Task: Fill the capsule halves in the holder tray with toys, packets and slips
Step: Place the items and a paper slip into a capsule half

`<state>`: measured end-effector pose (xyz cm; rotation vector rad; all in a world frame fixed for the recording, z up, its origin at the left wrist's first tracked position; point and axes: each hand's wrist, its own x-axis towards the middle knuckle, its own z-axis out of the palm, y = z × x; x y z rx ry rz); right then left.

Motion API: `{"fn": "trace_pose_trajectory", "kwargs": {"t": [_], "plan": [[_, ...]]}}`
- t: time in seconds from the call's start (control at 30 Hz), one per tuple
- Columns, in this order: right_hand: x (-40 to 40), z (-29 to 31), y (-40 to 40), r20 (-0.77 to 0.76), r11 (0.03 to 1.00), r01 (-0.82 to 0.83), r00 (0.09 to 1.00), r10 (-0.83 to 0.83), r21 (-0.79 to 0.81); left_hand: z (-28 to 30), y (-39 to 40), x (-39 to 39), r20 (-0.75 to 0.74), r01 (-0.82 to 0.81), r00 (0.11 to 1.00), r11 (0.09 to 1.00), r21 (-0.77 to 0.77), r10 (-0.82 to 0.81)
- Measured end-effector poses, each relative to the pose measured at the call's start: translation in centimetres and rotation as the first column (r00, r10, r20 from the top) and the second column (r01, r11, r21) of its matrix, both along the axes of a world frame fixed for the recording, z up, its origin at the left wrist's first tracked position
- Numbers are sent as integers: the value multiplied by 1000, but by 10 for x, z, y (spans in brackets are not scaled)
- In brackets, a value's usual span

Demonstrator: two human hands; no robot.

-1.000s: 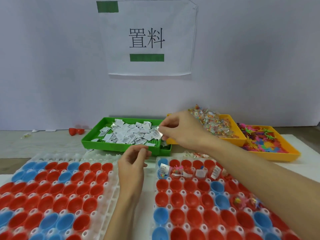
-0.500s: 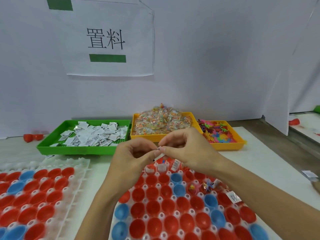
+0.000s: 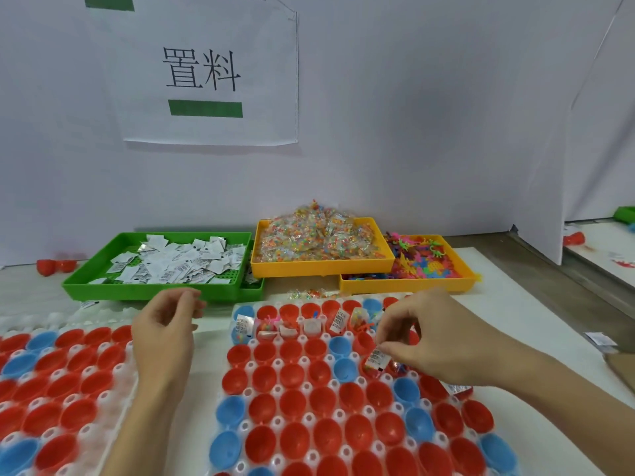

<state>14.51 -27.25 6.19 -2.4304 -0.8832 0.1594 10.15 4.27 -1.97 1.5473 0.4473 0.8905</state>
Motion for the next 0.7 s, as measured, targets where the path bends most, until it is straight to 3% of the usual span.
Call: {"fn": "trace_pose_trajectory", "kwargs": {"t": [0.1,0.37,0.7], "plan": [[-1,-6,5,38,999,-23,999,25,-43,-6,4,0,23,-27,999,998,-57,28],[-2,-17,7,105,993,-57,992,68,-107,-11,4,4,2,8,1000,1000,-24,-8],[-3,-19,10,78,997,-59,995,62,-49,-12,4,6,4,22,1000,999,-33,-22]]}}
